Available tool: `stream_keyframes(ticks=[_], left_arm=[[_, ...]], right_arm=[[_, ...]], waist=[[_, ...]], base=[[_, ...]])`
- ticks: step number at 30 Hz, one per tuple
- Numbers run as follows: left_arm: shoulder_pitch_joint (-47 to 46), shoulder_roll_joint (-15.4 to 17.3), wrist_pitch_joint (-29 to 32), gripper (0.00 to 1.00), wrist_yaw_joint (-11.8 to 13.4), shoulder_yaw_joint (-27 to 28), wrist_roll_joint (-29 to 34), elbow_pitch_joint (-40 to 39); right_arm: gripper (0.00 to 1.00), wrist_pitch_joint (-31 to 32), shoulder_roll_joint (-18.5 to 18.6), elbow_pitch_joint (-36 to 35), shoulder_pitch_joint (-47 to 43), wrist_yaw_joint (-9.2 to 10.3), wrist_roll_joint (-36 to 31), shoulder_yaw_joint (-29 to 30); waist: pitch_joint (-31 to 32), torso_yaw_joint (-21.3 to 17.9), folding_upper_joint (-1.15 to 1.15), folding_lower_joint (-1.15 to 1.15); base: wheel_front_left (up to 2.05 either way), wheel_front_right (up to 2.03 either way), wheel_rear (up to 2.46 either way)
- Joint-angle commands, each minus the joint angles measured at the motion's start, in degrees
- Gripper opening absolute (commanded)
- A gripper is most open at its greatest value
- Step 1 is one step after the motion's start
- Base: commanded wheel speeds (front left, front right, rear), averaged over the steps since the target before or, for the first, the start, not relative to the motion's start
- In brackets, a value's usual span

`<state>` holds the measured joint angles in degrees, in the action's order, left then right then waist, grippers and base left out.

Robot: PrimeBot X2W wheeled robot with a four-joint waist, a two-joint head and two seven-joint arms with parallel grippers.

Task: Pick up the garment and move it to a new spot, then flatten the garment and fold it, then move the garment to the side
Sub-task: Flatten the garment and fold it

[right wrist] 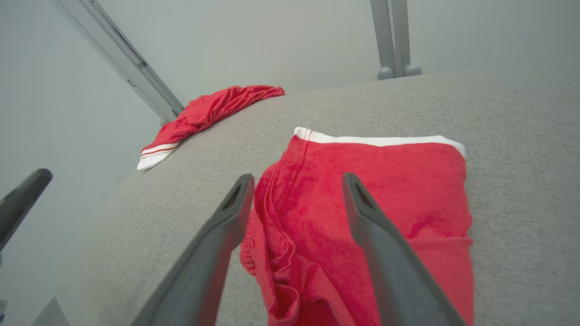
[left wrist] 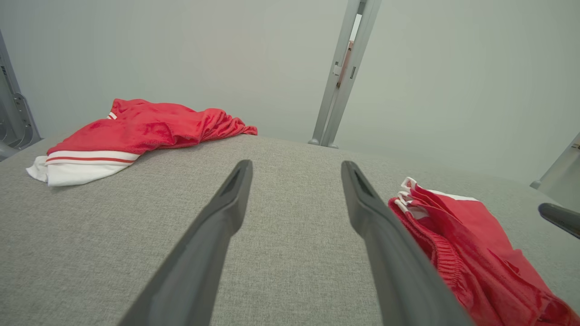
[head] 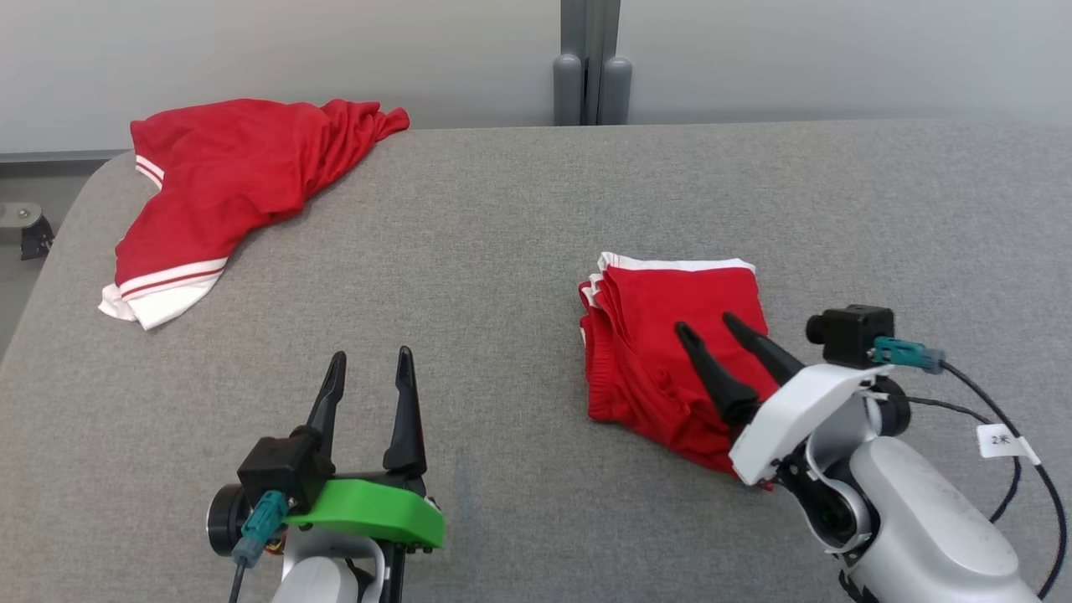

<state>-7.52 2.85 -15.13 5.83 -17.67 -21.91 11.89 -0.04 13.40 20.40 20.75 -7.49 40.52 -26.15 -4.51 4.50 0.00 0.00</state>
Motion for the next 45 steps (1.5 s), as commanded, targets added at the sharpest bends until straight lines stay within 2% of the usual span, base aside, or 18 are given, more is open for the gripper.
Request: stream_keyframes(ticks=[1, 5, 6, 7, 9, 10, 20, 36, 41, 45], left_arm=[[0.88, 0.09, -0.03, 1.0, 0.23, -0.04, -0.36, 0.17], [1.09, 0.1, -0.03, 1.0, 0.05, -0.41, -0.36, 0.32], [1.09, 0.1, -0.03, 1.0, -0.02, -0.48, -0.36, 0.39], [1.08, 0.1, -0.03, 1.0, -0.05, -0.54, -0.35, 0.44], [0.98, 0.1, -0.03, 1.0, -0.13, -0.73, -0.32, 0.53], [0.9, 0.1, -0.03, 1.0, -0.19, -0.81, -0.28, 0.57], [-0.53, 0.1, -0.02, 1.0, -0.07, -0.83, 0.21, 0.72], [-0.89, 0.09, -0.02, 1.0, 0.22, -0.32, -0.17, 0.37], [-1.04, 0.09, -0.02, 1.0, 0.2, -0.11, -0.15, 0.31], [-1.11, 0.09, -0.02, 1.0, 0.24, 0.23, -0.17, 0.31]], right_arm=[[1.0, -0.65, 0.75, -0.47, -1.28, -0.01, -0.88, 1.62], [1.0, -1.49, 1.85, 0.3, -2.31, -0.01, -5.37, 5.55], [0.89, -1.3, 1.64, 0.74, -2.71, -0.01, -6.36, 6.01], [0.47, -1.06, 1.41, 1.02, -3.07, -0.01, -7.11, 6.17], [0.22, -0.59, 1.25, 1.88, -3.45, -0.01, -8.65, 5.86], [0.02, -0.49, 1.11, 2.36, -3.59, -0.01, -9.24, 5.44], [0.0, -2.33, -0.65, 9.61, -1.23, -0.01, -10.65, 0.28], [0.0, -4.0, -0.07, 11.9, 4.22, -0.01, -4.09, -19.28], [0.0, -5.96, -0.85, 13.9, 6.38, -0.01, -3.01, -22.05], [0.0, -9.4, -0.57, 14.01, 7.9, -0.01, -2.52, -21.93]], waist=[[0.14, -0.05, 0.0, 0.0], [0.22, 0.14, 0.0, 0.0], [0.19, 0.23, 0.0, 0.0], [0.16, 0.31, 0.0, 0.0], [-0.01, 0.54, 0.0, 0.0], [-0.15, 0.7, 0.0, 0.0], [-1.61, 2.5, 0.0, 0.0], [-2.29, 3.72, 0.0, 0.0], [-2.49, 3.21, 0.0, 0.0], [-2.17, 2.66, 0.0, 0.0]], base=[[0.0, 0.0, 0.0], [0.0, 0.0, 0.0], [0.0, 0.0, 0.0], [0.0, 0.0, 0.0], [0.0, 0.0, 0.0], [0.0, 0.0, 0.0], [0.0, 0.0, 0.0], [0.0, 0.0, 0.0], [0.0, 0.0, 0.0], [0.0, 0.0, 0.0]])
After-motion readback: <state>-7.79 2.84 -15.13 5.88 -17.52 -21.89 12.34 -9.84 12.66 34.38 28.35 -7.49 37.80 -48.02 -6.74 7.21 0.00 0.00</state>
